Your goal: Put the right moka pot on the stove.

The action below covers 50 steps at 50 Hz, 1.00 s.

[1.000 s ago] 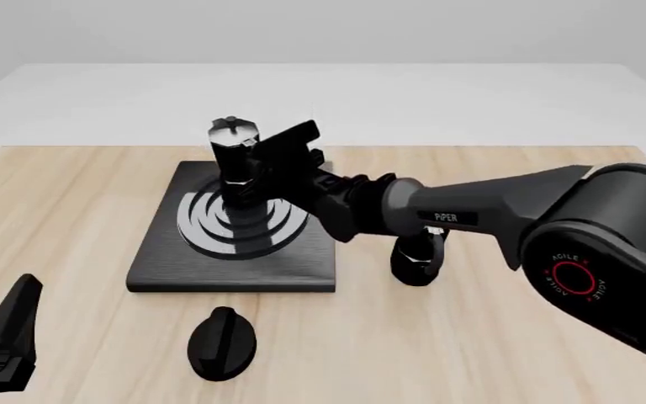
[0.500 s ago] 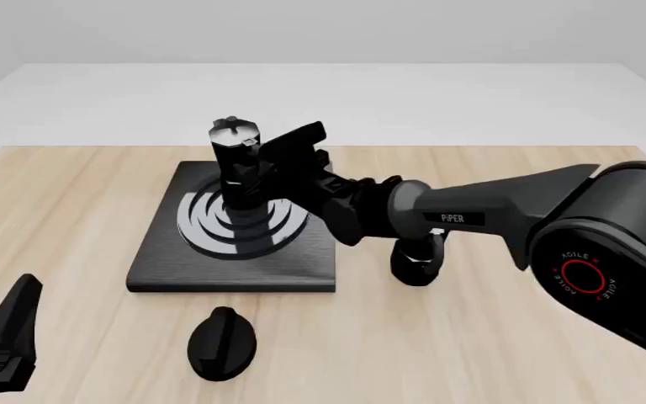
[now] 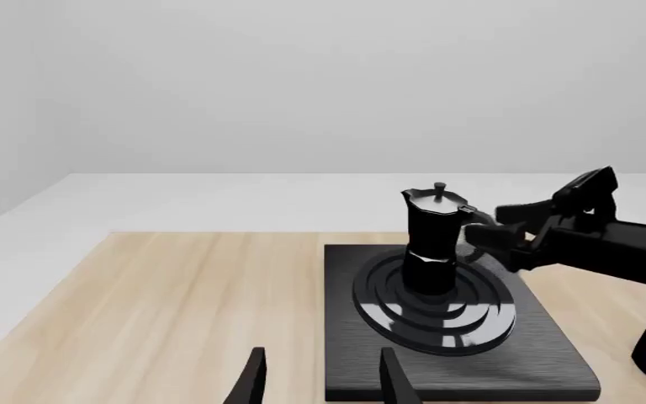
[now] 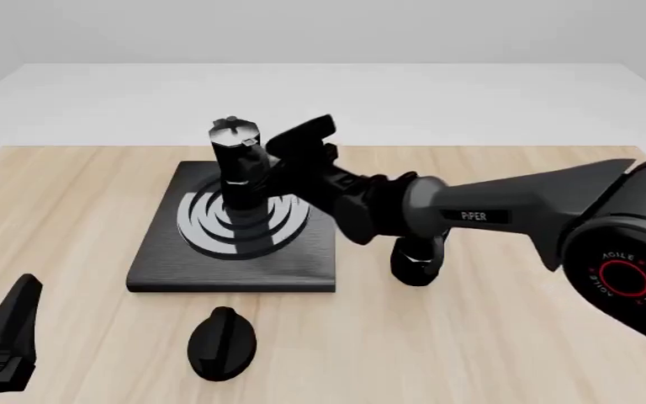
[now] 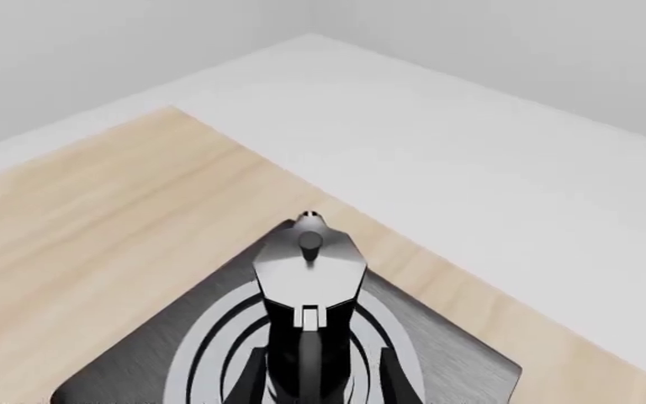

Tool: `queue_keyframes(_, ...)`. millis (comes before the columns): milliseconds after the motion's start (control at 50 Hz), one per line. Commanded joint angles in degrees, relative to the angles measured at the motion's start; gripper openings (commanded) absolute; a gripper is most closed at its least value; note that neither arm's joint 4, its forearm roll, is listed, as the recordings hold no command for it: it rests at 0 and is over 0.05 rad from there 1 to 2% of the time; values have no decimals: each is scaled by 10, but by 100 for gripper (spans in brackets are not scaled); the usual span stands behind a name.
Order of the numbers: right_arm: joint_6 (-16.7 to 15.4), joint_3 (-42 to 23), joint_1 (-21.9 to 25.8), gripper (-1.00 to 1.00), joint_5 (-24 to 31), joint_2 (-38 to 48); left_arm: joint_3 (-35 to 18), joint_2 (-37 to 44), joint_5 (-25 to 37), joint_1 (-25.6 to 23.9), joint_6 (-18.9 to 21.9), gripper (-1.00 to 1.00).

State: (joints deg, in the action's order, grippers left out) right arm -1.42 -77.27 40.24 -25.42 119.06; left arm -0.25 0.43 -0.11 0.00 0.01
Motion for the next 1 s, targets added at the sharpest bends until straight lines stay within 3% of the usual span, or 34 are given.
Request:
queue_keyframes(20, -6, 26, 2, 100, -2, -32, 0, 0, 0, 0, 0, 100)
queue_keyframes(320, -4, 77, 13, 100, -7, -81, 0, 0, 0, 0, 0, 100)
queue_keyframes(1000, 3, 213, -9, 100, -10, -223, 0, 0, 0, 0, 0, 100)
